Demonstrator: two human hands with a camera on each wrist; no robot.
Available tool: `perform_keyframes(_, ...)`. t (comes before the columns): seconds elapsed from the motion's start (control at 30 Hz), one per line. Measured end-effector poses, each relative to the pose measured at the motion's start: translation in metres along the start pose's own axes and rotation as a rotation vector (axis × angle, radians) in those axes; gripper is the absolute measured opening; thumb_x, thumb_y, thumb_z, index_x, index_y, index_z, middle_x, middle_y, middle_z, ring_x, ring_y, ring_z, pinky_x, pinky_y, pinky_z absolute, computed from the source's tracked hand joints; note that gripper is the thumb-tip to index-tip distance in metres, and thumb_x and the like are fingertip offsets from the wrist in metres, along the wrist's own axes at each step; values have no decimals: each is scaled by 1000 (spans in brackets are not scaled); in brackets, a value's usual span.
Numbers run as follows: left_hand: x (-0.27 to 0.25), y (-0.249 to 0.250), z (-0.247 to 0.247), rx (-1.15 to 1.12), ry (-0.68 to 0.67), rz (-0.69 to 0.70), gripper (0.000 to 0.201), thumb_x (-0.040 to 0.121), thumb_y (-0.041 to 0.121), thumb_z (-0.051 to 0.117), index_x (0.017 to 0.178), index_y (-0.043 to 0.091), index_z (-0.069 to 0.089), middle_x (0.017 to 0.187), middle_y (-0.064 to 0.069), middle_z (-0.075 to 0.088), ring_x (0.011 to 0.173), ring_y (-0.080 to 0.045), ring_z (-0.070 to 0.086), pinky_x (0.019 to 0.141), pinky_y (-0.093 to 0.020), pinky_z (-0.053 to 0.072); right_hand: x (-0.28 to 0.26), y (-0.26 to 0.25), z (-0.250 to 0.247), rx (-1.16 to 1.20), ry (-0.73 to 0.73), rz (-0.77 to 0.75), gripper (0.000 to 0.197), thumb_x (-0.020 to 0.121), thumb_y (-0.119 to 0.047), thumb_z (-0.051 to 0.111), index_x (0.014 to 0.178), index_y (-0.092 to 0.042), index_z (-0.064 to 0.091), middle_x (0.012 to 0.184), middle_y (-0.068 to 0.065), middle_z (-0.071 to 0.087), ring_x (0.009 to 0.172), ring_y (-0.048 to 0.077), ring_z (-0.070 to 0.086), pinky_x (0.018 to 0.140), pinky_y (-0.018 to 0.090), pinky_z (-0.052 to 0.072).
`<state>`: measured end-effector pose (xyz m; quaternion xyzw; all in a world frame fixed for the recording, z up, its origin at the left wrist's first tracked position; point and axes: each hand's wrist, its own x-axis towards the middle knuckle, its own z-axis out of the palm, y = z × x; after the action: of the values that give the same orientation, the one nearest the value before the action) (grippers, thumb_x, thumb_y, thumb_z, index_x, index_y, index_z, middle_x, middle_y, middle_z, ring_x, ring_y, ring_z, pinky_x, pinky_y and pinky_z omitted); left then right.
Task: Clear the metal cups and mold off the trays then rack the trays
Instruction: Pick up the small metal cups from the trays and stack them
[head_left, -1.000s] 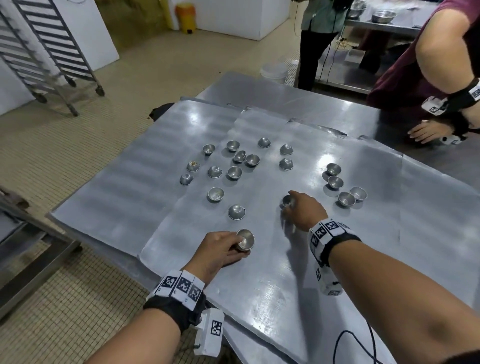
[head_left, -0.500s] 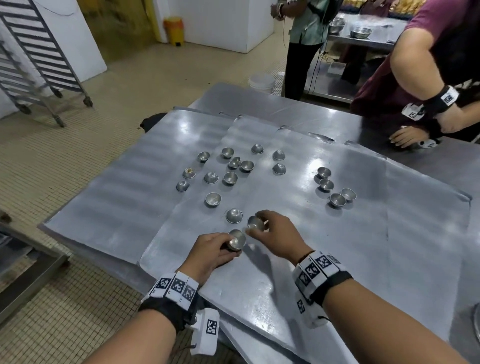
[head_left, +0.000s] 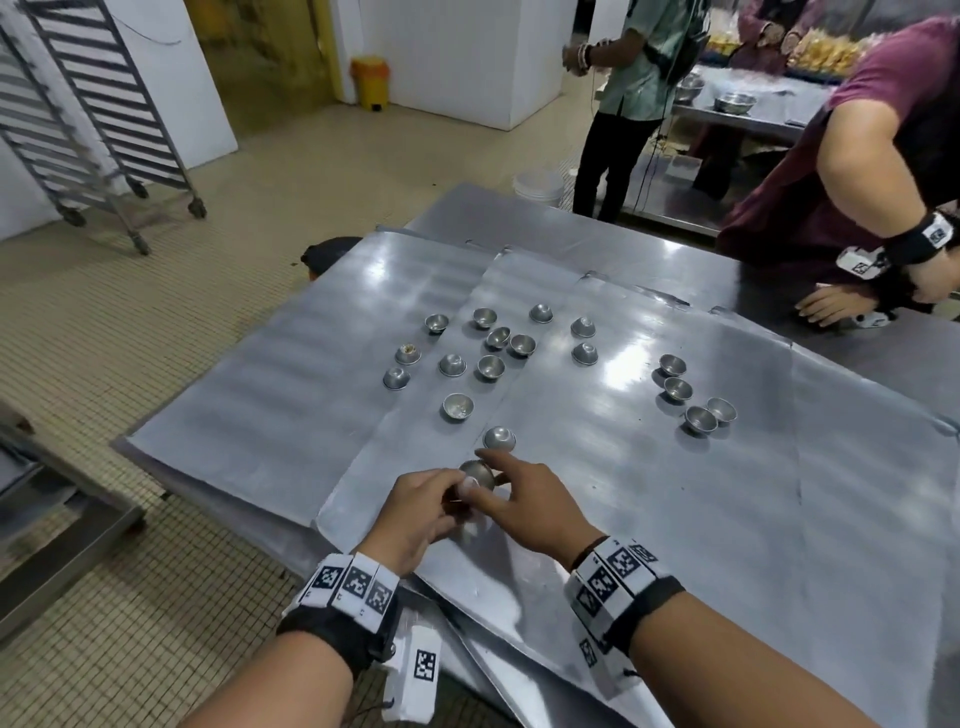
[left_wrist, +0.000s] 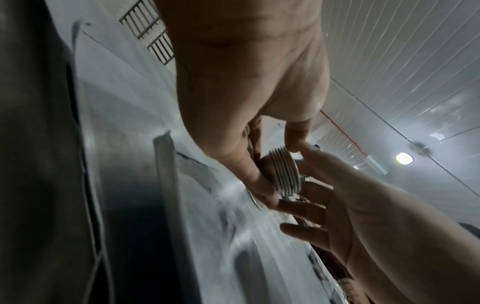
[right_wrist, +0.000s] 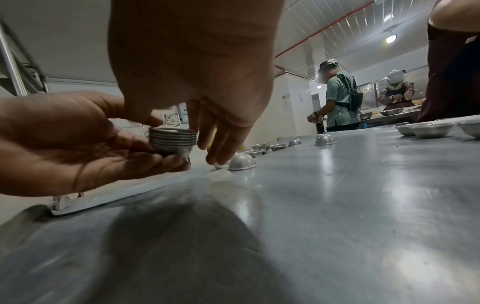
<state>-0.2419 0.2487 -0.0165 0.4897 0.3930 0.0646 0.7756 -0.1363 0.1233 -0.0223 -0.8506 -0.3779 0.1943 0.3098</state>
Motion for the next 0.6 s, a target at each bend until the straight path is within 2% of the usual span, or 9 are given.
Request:
perform_keyframes(0.1, -1, 4, -14, 16, 28, 8, 16, 95, 7, 60, 96, -5, 71, 99, -31, 73, 95, -40, 74, 87, -40, 59, 20, 8, -3, -53, 45, 68, 46, 92, -57, 52, 130, -31, 59, 125, -7, 68, 101, 15, 67, 89, 35, 52)
perform_keyframes(0.2, -3, 6, -25, 39, 41, 28, 10, 91, -3, 61, 93, -8, 69, 104, -39, 68, 100, -46, 72, 102, -52, 53, 49, 18, -13, -216, 16, 160, 45, 93, -44, 54, 133, -24, 56, 130, 6, 63, 114, 28, 61, 91, 37, 50)
perform_keyframes(0.27, -6, 8, -30, 57, 44, 34, 8, 90, -6, 61, 91, -7, 69, 105, -40, 68, 99, -45, 72, 100, -51, 54, 65, 19, -19, -281, -55, 206, 52, 95, -41, 52, 143, -24, 47, 140, 10, 53, 123, 31, 56, 99, 40, 47)
perform_keyframes(0.33, -7, 8, -33, 44, 53, 16, 10, 91, -1, 62, 94, -7, 69, 104, -38, 70, 96, -41, 74, 90, -43, 57, 79, 18, -18, -350, -120, 203, 51, 96, -38, 49, 145, -25, 44, 142, 10, 48, 125, 33, 54, 101, 42, 47)
perform_keyframes(0.43, -7, 8, -35, 47, 44, 1, 9, 91, 2, 63, 94, -5, 69, 105, -36, 70, 94, -38, 76, 93, -44, 55, 91, 19, -10, -420, -178, 181, 32, 90, -28, 51, 121, -23, 58, 124, 7, 54, 114, 31, 60, 91, 38, 50)
perform_keyframes(0.5, -7, 9, -36, 36, 43, -4, 12, 92, 5, 63, 94, -4, 69, 104, -35, 71, 93, -37, 76, 96, -46, 54, 92, 22, -4, -429, -163, 175, 20, 88, -25, 57, 106, -18, 58, 115, 9, 59, 105, 31, 61, 80, 33, 45)
perform_keyframes(0.57, -5, 10, -37, 9, 46, -9, 17, 94, 9, 62, 98, -7, 69, 102, -35, 72, 93, -37, 76, 99, -50, 55, 87, 24, -2, -430, -119, 165, 22, 87, -24, 59, 106, -13, 55, 111, 12, 64, 100, 33, 61, 72, 32, 40)
perform_keyframes(0.6, -4, 10, -37, 5, 45, -9, 18, 95, 9, 61, 100, -7, 69, 101, -35, 72, 93, -38, 76, 100, -51, 54, 83, 25, -1, -423, -92, 156, 28, 88, -24, 60, 112, -11, 55, 111, 13, 65, 100, 34, 61, 71, 33, 40)
